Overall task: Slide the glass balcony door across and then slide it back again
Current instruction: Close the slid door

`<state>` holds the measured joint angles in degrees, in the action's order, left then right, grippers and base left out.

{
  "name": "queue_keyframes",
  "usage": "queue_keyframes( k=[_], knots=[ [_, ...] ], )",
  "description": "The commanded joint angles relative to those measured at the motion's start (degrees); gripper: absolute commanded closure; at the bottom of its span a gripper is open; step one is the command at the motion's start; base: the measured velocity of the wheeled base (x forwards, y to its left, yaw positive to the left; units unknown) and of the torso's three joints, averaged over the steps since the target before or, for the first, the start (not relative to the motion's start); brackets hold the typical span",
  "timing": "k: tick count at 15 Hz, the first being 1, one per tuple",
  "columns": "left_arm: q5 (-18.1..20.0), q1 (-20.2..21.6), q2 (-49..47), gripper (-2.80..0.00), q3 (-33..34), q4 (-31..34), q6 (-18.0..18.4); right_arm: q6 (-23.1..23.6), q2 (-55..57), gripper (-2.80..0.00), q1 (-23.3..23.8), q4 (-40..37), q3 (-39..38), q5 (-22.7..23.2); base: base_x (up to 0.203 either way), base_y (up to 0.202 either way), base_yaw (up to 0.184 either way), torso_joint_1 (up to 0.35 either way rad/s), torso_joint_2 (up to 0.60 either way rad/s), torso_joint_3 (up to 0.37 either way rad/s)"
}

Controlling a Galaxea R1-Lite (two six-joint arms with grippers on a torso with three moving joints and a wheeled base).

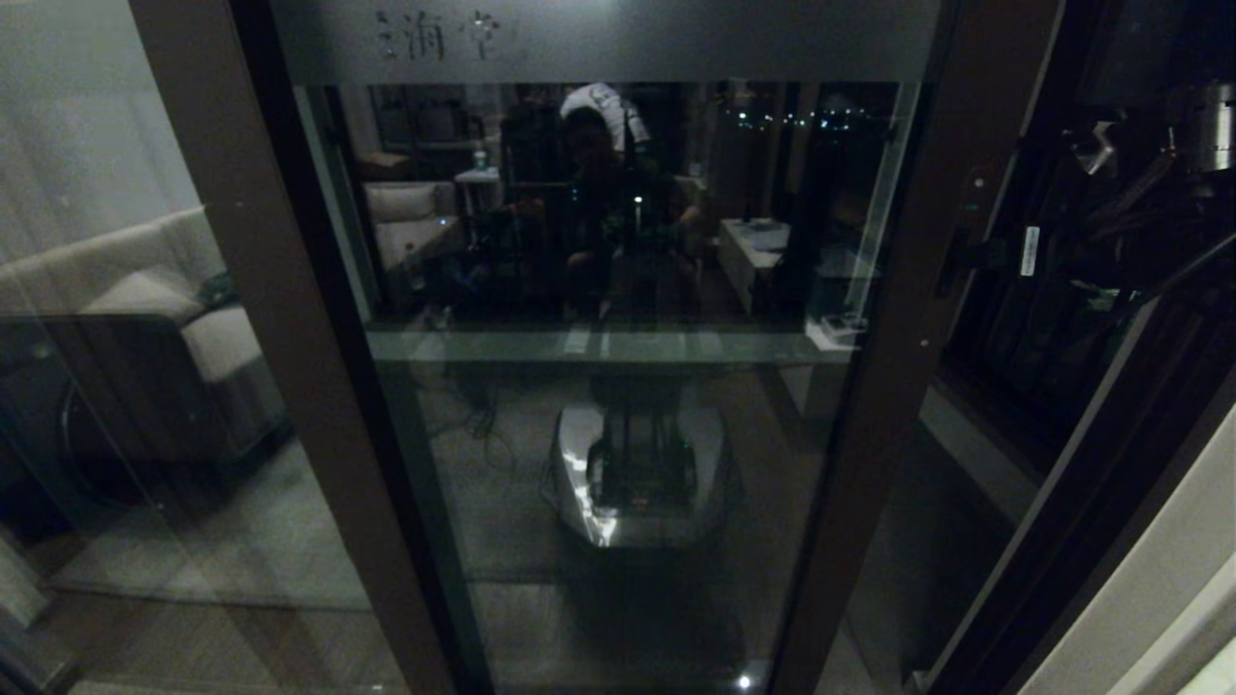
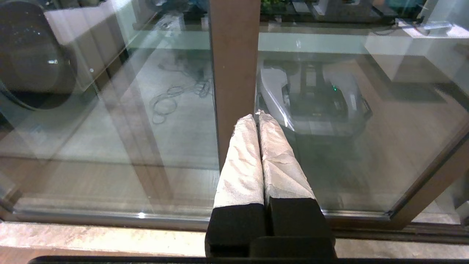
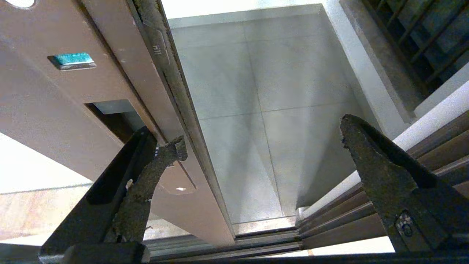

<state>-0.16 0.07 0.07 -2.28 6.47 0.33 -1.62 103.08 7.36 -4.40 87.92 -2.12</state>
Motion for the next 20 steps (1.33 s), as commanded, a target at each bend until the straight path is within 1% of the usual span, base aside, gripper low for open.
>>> queue_keyframes(
  k=[1, 8, 10, 15, 20],
  knots=[
    [0.0, 0.0, 0.0, 0.0, 0.0, 0.0, 0.0, 0.0, 0.1, -2.8, 0.6, 0.1, -0.1, -0.3, 0.0, 0.0, 0.0, 0.0, 0.0, 0.0],
    [0.0, 0.0, 0.0, 0.0, 0.0, 0.0, 0.0, 0.6, -0.7, -2.8, 2.2, 0.2, -0.6, -0.3, 0.0, 0.0, 0.0, 0.0, 0.0, 0.0],
    [0.0, 0.0, 0.0, 0.0, 0.0, 0.1, 0.0, 1.6, -1.0, -2.8, 3.3, 0.1, -0.7, -0.3, 0.0, 0.0, 0.0, 0.0, 0.0, 0.0],
    [0.0, 0.0, 0.0, 0.0, 0.0, 0.0, 0.0, 1.7, -1.0, -2.8, 5.1, 0.2, -0.8, -0.3, 0.0, 0.0, 0.0, 0.0, 0.0, 0.0],
    [0.0, 0.0, 0.0, 0.0, 0.0, 0.0, 0.0, 1.7, -0.9, -2.8, 7.2, 2.1, -0.8, -1.7, 0.0, 0.0, 0.0, 0.0, 0.0, 0.0]
  ],
)
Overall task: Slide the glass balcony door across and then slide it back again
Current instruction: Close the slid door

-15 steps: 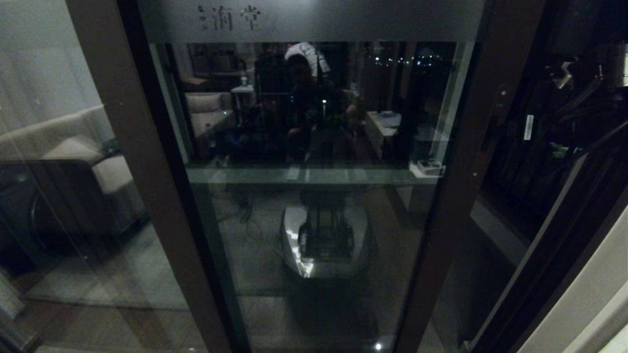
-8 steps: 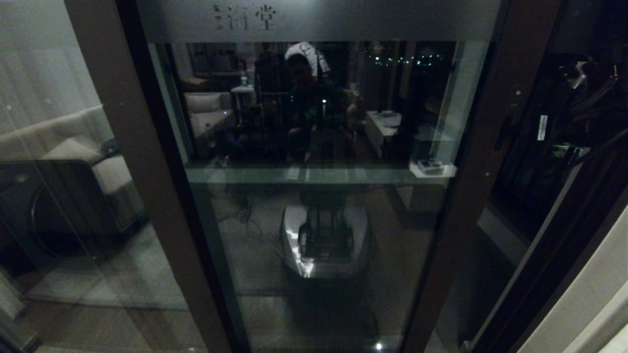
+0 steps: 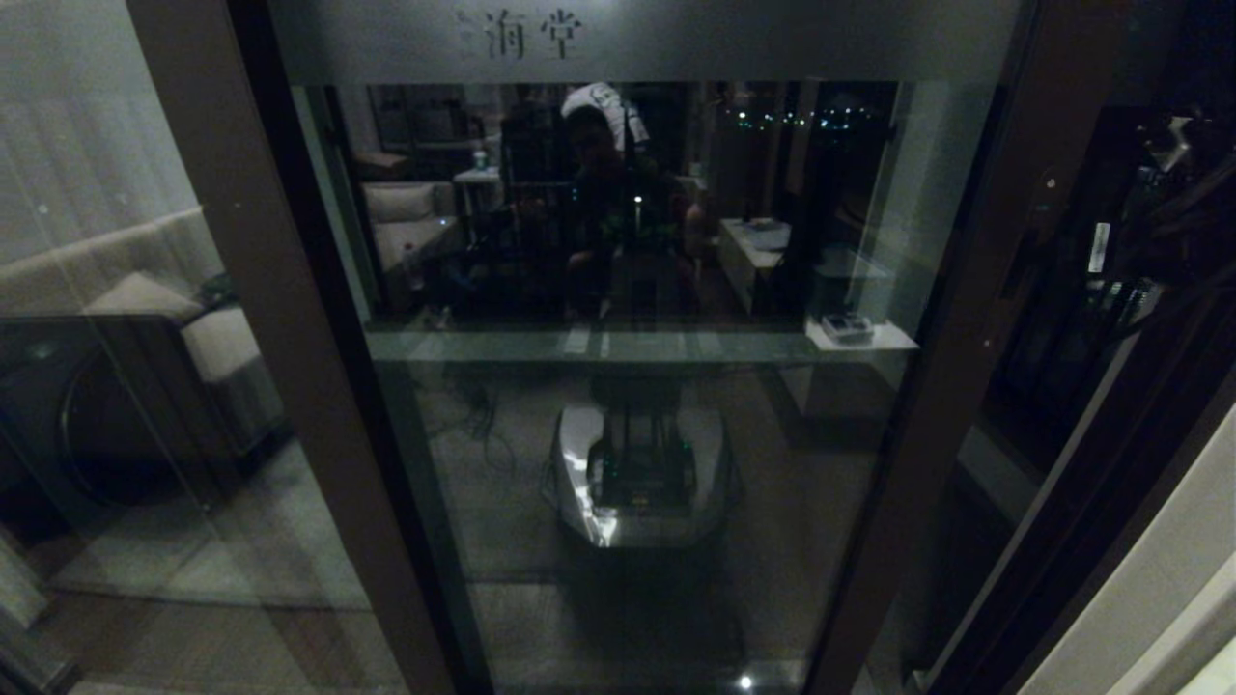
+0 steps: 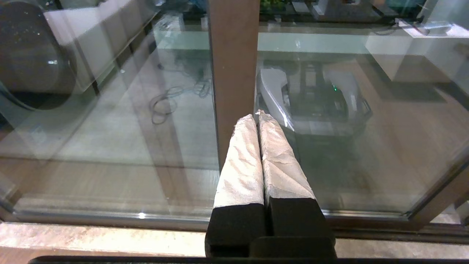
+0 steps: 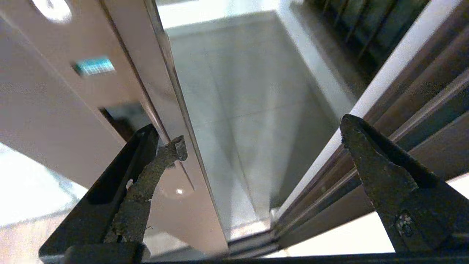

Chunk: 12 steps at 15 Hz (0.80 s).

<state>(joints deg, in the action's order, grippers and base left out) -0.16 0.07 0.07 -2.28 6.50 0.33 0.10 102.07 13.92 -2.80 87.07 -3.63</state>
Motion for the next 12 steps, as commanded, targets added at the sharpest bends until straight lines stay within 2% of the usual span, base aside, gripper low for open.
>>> queue_keyframes(
  k=[1, 12],
  knots=[
    [0.0, 0.0, 0.0, 0.0, 0.0, 0.0, 0.0, 0.0, 0.1, -2.8, 0.9, 0.6, -0.1, -0.1, 0.0, 0.0, 0.0, 0.0, 0.0, 0.0],
    [0.0, 0.0, 0.0, 0.0, 0.0, 0.0, 0.0, 0.0, -1.4, -2.8, 3.0, 4.4, -4.8, 0.0, 0.0, 0.0, 0.0, 0.0, 0.0, 0.0]
  ],
)
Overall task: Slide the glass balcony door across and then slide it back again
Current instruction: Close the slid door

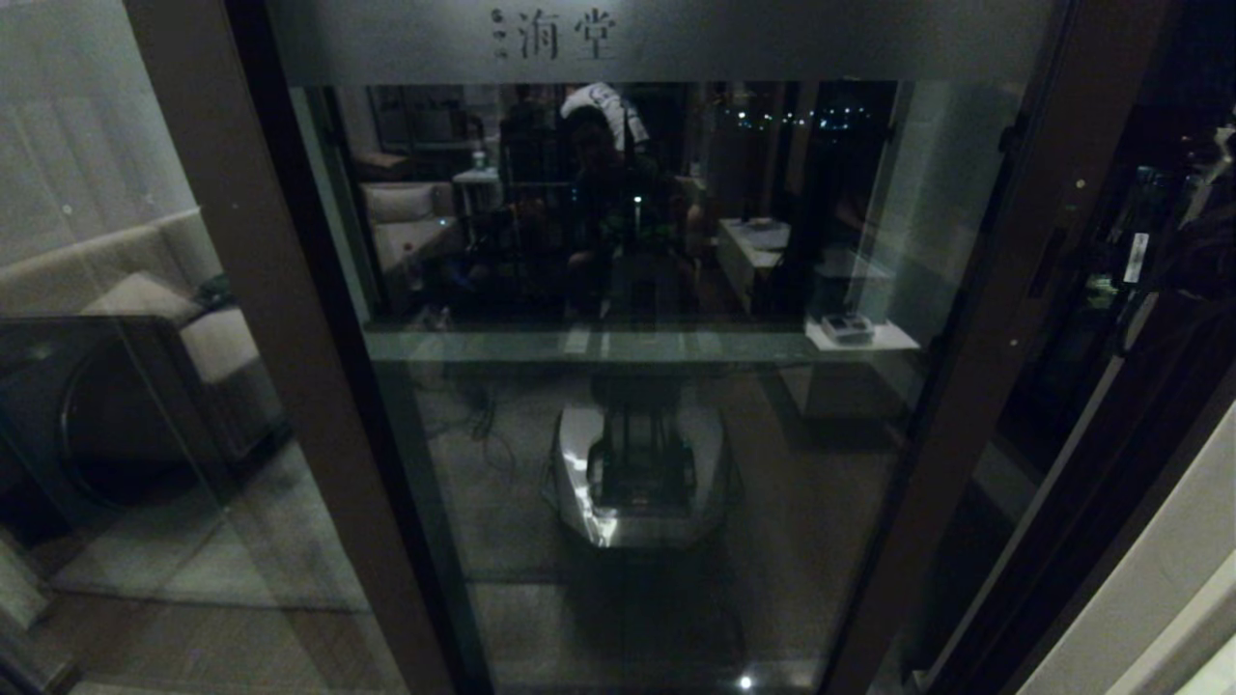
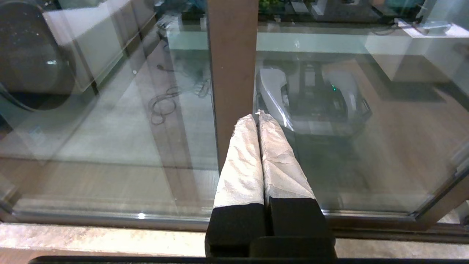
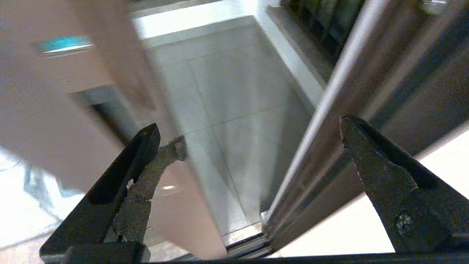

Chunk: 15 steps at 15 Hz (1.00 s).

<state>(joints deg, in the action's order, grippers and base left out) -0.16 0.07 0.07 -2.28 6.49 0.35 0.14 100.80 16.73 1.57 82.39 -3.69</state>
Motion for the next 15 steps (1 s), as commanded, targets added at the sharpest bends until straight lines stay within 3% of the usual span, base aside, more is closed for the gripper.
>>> queue_keyframes(
  k=[1, 15],
  knots=[
    [0.0, 0.0, 0.0, 0.0, 0.0, 0.0, 0.0, -0.1, -0.7, -2.8, 0.2, -0.1, -0.5, 0.3, 0.0, 0.0, 0.0, 0.0, 0.0, 0.0],
    [0.0, 0.0, 0.0, 0.0, 0.0, 0.0, 0.0, 0.3, 1.4, -2.8, -1.2, -0.2, 1.0, 2.5, 0.0, 0.0, 0.0, 0.0, 0.0, 0.0]
  ],
)
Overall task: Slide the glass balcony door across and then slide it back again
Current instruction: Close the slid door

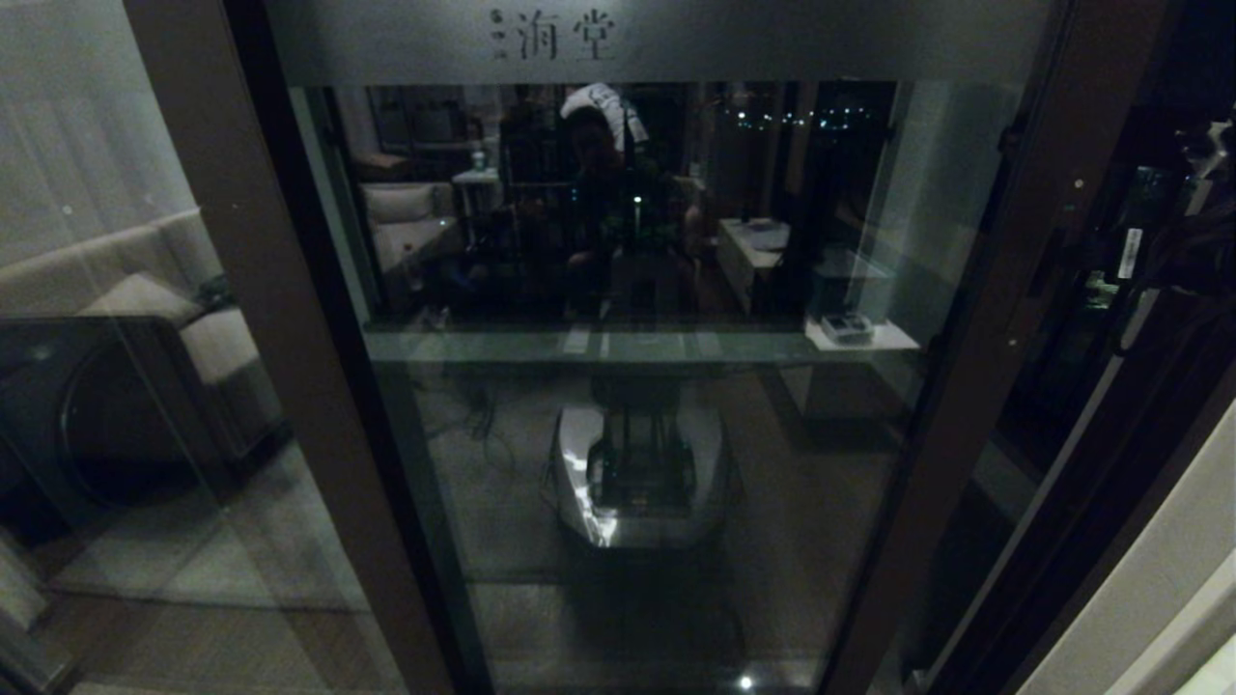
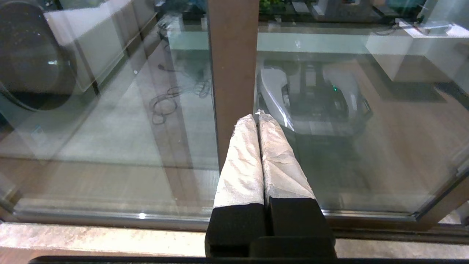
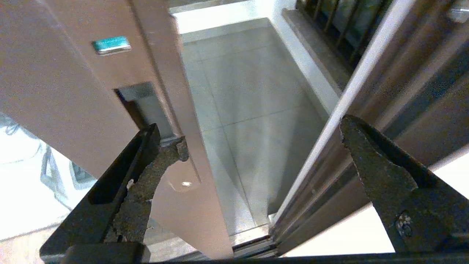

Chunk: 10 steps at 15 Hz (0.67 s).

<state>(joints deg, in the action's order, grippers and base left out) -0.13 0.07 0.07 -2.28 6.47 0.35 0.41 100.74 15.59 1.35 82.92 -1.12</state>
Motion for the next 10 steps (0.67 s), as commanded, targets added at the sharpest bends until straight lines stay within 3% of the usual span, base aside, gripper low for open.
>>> queue_keyframes(
  k=[1, 10],
  knots=[
    [0.0, 0.0, 0.0, 0.0, 0.0, 0.0, 0.0, 0.0, 1.8, -2.8, 0.0, 0.0, 0.8, -0.1, 0.0, 0.0, 0.0, 0.0, 0.0, 0.0],
    [0.0, 0.0, 0.0, 0.0, 0.0, 0.0, 0.0, 0.1, 4.1, -2.8, 0.2, 0.1, 2.9, -1.6, 0.0, 0.0, 0.0, 0.0, 0.0, 0.0]
  ],
)
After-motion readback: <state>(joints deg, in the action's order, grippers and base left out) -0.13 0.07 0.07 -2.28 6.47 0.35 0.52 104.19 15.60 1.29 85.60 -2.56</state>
